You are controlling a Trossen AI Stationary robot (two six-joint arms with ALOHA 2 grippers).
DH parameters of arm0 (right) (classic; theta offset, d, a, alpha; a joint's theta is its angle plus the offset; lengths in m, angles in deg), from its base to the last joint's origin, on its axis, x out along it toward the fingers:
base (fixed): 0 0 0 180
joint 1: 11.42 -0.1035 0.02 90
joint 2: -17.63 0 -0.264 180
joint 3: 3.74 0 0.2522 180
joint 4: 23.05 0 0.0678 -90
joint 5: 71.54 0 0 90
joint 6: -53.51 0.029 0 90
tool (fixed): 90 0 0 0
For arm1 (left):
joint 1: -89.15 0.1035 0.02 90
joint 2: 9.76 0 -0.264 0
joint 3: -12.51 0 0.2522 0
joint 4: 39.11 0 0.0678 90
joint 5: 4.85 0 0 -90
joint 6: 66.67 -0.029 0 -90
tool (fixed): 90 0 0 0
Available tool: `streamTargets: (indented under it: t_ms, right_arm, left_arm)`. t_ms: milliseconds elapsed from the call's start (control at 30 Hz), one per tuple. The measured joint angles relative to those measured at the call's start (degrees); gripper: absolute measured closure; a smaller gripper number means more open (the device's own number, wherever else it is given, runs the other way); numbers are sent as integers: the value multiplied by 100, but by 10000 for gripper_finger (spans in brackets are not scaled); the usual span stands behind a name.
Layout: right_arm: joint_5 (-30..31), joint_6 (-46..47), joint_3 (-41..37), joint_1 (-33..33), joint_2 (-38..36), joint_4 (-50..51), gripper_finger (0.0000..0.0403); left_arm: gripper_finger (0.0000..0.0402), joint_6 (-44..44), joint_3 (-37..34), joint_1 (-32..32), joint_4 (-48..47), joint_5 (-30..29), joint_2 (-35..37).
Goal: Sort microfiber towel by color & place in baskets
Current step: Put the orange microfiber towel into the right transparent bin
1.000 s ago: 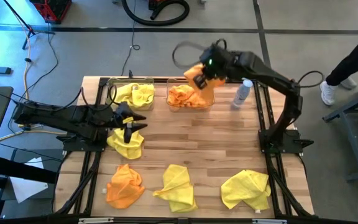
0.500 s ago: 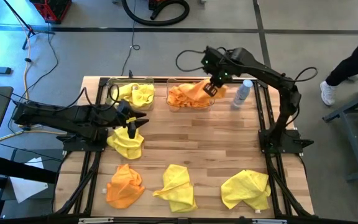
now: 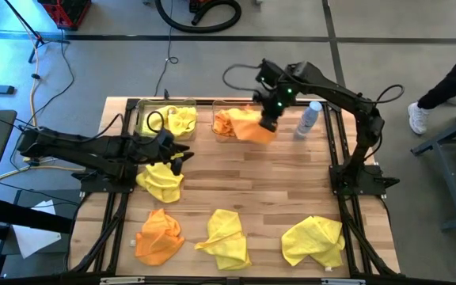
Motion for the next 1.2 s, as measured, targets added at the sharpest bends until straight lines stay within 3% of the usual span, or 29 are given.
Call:
streamTargets:
  t_ms: [167, 300, 533, 667, 867, 1200]
  right_arm:
    - [946, -306, 0, -27, -5, 775, 403]
    - [1679, -333, 0, 121, -5, -138, 403]
    - [1570, -482, 7, 208, 47, -2333, 403]
    - [1184, -656, 7, 167, 291, -2235, 403]
    - [1934, -810, 4, 132, 1109, -1477, 403]
    - [2244, -804, 4, 156, 2340, -1332, 403]
  left_arm:
    - [243, 3, 0, 0, 38, 0, -148]
    - [243, 5, 0, 0, 40, -3, -210]
    - [243, 293, 0, 0, 41, -4, -218]
    - [243, 449, 0, -37, 41, 37, -218]
    - [243, 453, 0, -72, 39, 50, -218]
    - [243, 504, 0, -72, 37, 55, -215]
